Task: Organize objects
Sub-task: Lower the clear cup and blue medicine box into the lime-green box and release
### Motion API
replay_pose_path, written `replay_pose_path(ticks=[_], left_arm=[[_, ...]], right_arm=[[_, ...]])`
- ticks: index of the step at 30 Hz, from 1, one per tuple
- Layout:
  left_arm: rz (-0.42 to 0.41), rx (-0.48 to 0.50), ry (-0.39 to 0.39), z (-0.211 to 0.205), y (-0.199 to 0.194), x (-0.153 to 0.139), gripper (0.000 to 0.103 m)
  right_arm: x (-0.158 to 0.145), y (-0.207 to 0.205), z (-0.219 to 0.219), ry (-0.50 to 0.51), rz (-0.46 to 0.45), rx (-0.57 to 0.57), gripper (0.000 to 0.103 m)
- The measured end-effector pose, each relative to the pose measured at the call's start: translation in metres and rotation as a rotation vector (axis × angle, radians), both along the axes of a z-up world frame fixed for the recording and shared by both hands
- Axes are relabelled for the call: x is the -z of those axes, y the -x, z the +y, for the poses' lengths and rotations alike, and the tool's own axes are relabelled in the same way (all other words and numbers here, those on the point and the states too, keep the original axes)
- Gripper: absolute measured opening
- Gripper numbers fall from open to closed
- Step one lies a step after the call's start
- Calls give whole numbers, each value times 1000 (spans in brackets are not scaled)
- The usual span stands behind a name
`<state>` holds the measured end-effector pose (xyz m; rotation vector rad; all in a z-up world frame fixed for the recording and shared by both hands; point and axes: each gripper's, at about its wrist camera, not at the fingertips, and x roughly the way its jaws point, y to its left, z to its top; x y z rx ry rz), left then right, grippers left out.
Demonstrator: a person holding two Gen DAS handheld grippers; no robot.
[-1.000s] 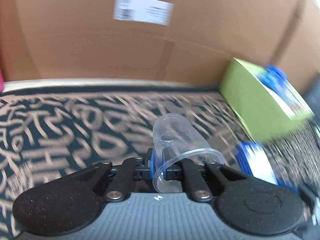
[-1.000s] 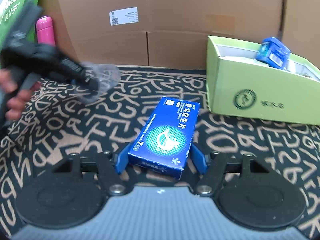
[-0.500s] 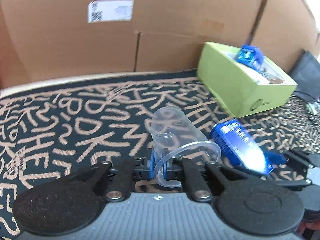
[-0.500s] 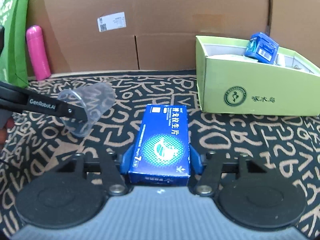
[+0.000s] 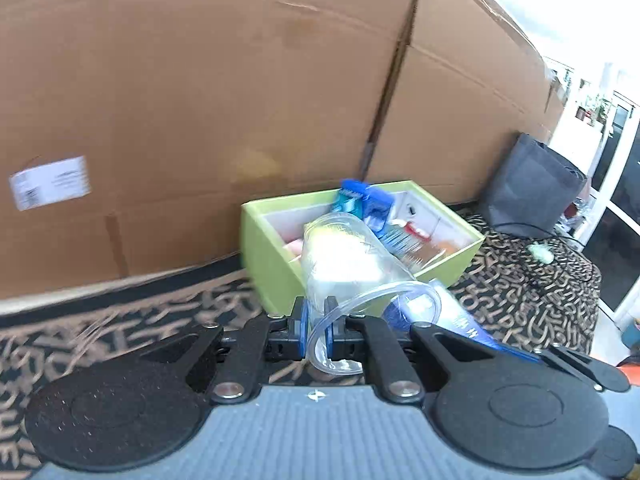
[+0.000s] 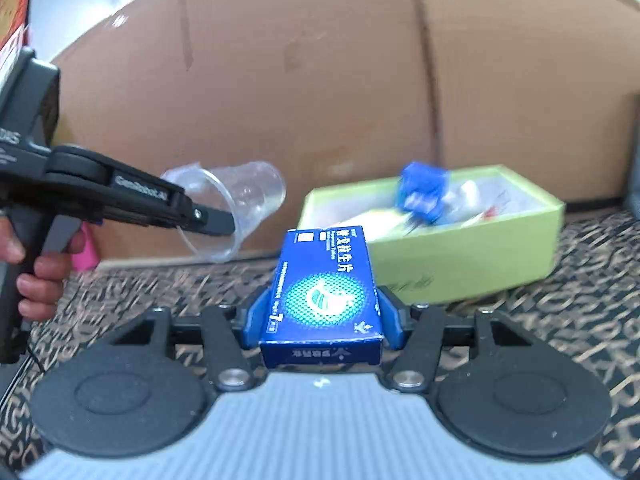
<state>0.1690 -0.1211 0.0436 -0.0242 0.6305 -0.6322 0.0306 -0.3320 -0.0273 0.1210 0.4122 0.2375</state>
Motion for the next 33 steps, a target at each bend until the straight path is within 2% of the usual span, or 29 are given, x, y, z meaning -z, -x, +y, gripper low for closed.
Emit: replay_pose_path(ticks=[5, 11, 15, 20, 21, 22, 23, 24, 25, 27, 30, 33], left_arm=[[20, 6, -55, -49, -37, 2, 8], [48, -5, -106, -86, -71, 16, 8], [58, -6, -118, -98, -85, 22, 8], [29, -8, -141, -107, -91, 27, 8], [17, -4, -135, -107, -91, 27, 16], [14, 6, -129, -106, -89, 28, 40], [20, 4, -127, -103, -87, 29, 57], [20, -14, -121, -100, -83, 29, 85], [-3, -44, -106, -94, -76, 29, 92], [-68, -62, -84, -85, -60, 27, 92], [-117, -49, -95, -78, -36, 22, 92], [-142, -62, -68, -69, -11, 17, 95]], right_arm=[[-17, -24, -43, 13, -59, 117, 56], [-22, -85, -87, 66, -48, 204, 56], [-18, -131, -107, 63, -12, 212, 56], [-6, -171, -109, 99, 13, 198, 58], [-2, -178, -110, 105, 23, 179, 61], [2, -183, -110, 110, 37, 155, 68], [5, -182, -109, 113, 47, 139, 85], [8, -180, -110, 115, 44, 136, 92], [10, -172, -111, 115, 18, 142, 94], [10, -155, -113, 107, -30, 153, 103], [8, -126, -117, 91, -89, 180, 103], [6, -106, -117, 51, -90, 175, 103]])
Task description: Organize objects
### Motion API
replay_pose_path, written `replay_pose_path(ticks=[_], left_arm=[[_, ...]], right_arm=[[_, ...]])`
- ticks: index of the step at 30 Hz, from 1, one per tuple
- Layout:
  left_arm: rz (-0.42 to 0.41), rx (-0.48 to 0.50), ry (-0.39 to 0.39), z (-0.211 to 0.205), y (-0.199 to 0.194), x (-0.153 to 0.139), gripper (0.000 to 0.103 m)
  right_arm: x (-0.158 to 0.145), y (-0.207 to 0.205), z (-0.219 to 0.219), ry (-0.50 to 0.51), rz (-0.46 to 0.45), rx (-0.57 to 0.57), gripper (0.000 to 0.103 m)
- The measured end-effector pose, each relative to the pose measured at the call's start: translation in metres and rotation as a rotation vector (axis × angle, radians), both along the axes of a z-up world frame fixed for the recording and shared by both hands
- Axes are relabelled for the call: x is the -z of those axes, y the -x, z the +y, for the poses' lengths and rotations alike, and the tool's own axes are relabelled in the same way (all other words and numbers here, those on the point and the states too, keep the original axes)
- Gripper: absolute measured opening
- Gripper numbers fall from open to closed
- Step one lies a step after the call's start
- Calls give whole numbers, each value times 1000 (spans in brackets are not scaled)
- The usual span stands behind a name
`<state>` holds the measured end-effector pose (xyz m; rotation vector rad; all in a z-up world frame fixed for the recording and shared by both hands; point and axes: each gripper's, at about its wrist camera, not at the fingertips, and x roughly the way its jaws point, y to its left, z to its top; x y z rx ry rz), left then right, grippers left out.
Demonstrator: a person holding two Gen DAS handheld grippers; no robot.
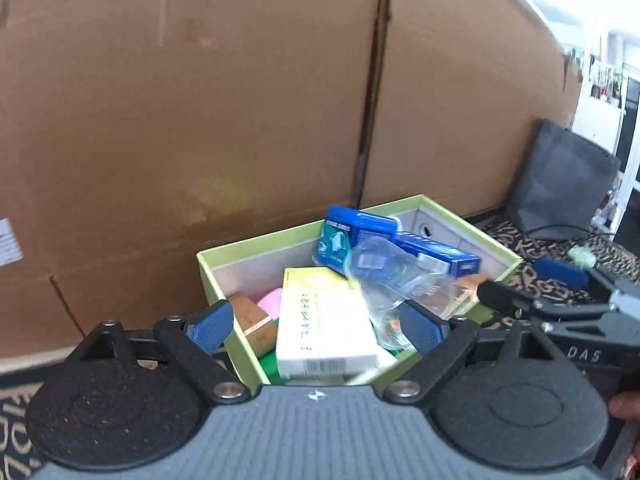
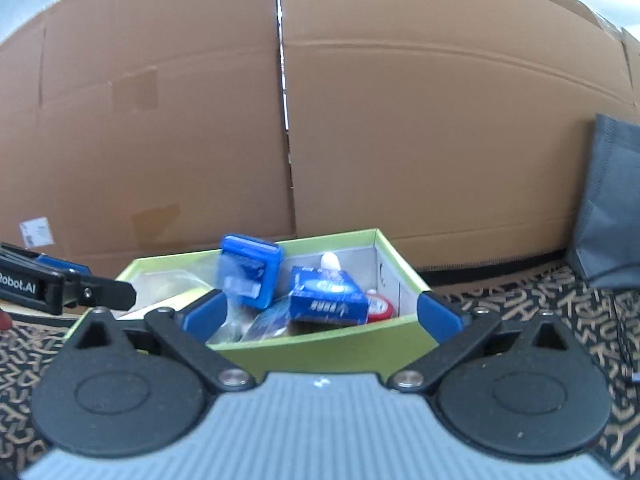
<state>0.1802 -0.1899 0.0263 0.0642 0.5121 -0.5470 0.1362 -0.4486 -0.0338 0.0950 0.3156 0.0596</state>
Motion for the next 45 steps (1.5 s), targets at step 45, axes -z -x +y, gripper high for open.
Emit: replay_pose_path(ticks=[45], left_arm=[[125, -195, -87, 1, 143, 40, 99]], right_arm=[[-3, 149, 26, 103, 169, 43, 103]])
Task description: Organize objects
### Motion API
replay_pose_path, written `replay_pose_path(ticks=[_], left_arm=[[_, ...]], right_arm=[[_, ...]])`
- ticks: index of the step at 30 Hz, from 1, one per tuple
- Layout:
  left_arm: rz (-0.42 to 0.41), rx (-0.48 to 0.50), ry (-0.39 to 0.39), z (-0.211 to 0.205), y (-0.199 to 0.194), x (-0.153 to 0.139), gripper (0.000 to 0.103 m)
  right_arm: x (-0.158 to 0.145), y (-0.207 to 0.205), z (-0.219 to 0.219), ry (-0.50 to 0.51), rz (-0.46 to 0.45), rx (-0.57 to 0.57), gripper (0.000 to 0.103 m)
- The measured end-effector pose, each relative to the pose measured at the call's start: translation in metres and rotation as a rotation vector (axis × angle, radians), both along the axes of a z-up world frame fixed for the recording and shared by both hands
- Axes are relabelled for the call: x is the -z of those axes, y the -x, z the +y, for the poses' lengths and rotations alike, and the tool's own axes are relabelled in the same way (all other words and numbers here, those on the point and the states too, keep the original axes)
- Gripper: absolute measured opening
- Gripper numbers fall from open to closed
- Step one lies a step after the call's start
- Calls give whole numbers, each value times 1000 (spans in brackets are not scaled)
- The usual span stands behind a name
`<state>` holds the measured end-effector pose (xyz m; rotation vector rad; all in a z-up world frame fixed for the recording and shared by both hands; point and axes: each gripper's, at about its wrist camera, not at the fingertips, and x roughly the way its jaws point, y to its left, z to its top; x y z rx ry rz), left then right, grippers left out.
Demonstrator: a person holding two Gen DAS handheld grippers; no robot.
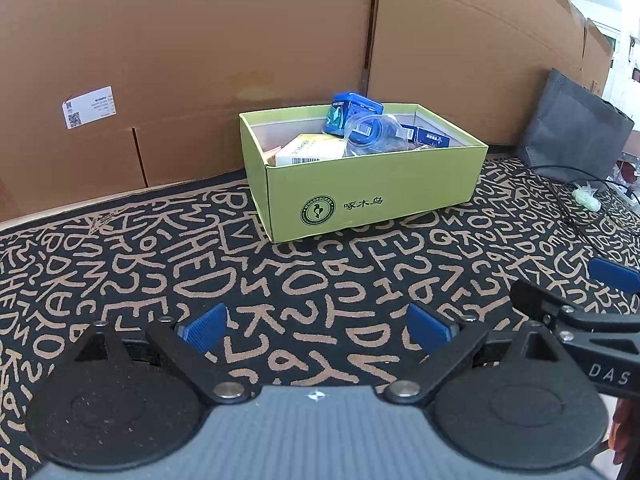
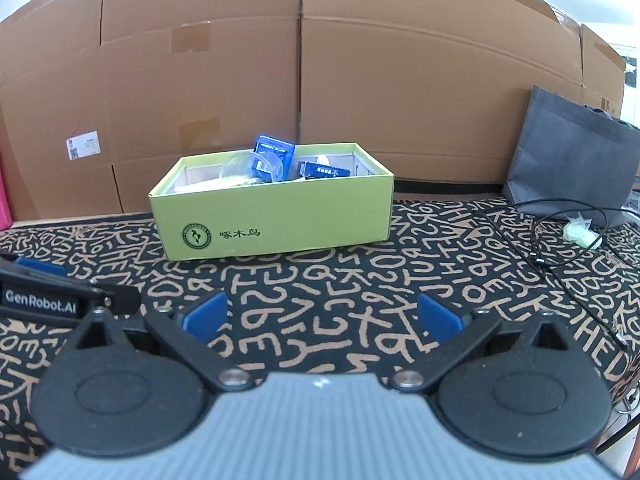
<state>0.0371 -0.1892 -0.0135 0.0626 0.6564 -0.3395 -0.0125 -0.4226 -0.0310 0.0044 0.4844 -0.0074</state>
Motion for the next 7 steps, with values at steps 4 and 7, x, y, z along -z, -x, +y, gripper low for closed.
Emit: replay_pose_path(ticks=[4, 7], left_arm=[[-5, 1, 7, 3, 1, 0, 99], [-4, -2, 7, 5, 1, -1, 99]], right_arm=[[1, -1, 4, -1, 6, -5, 103], [2, -3, 7, 0, 9, -14, 103]])
